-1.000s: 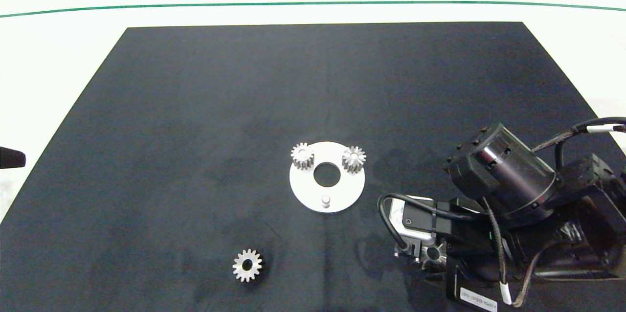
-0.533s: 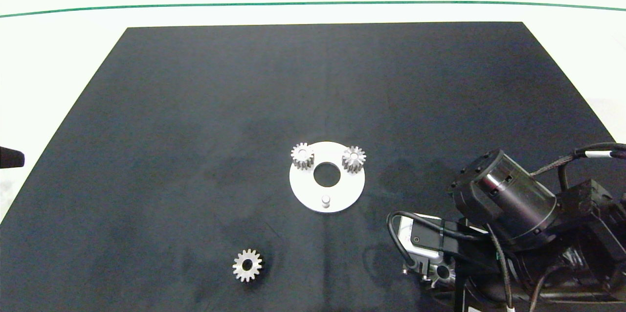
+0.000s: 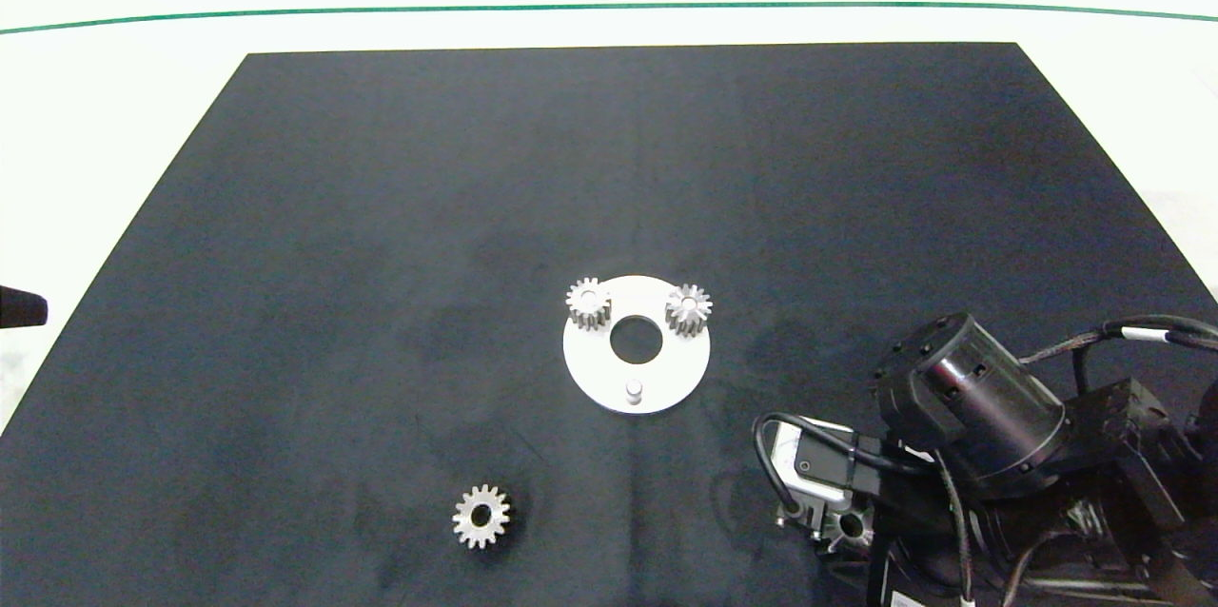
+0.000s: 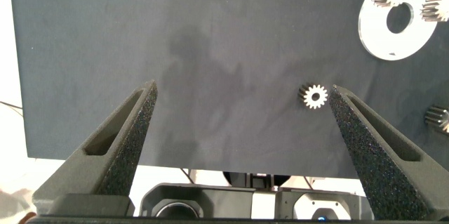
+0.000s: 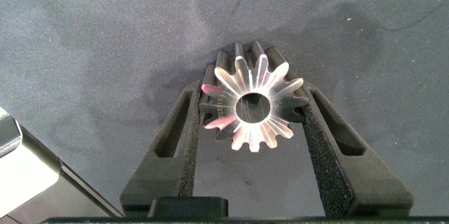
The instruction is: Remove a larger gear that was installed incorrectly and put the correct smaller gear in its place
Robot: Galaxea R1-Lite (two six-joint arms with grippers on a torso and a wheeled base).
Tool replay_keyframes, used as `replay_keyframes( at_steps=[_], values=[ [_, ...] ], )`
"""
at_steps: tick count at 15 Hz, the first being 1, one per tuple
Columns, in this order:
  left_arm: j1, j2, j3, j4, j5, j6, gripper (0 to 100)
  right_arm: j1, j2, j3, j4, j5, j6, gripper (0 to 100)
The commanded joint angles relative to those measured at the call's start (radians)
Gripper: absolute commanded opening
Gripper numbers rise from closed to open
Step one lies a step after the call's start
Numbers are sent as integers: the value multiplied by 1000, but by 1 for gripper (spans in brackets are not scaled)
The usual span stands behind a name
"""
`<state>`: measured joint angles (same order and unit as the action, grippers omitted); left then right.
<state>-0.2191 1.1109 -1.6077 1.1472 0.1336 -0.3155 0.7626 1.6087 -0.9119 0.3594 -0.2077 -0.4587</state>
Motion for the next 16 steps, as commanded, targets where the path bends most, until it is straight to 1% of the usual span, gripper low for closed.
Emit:
replay_keyframes(
  at_steps=[1,2,7,9,10,12,13,14,15,16],
  values=[
    [0,-2,0,6,1,-2,100,0,3,2,3,-2,-3,13],
    [1,-2,0,6,1,-2,100,0,3,2,3,-2,-3,100],
    [1,-2,-3,6,1,-2,100,0,-13,15,0,-2,-3,100],
    [1,1,-5,6,1,-2,100,0,-49,18,0,-16,-5,100],
    [1,6,-3,6,1,-2,100,4,-73,11,0,-18,-5,100],
    [1,9,-1,6,1,-2,100,4,-118,-22,4,-21,5,100],
    [-2,12,3,6,1,-2,100,-19,-159,-81,13,-27,49,100],
    [-2,21,8,6,1,-4,100,-68,-170,-122,32,-42,69,100],
    [-3,33,8,6,1,-7,100,-132,-174,-160,58,-58,71,100],
    [-3,49,9,6,0,-8,100,-200,-173,-177,62,-61,75,100]
  ],
)
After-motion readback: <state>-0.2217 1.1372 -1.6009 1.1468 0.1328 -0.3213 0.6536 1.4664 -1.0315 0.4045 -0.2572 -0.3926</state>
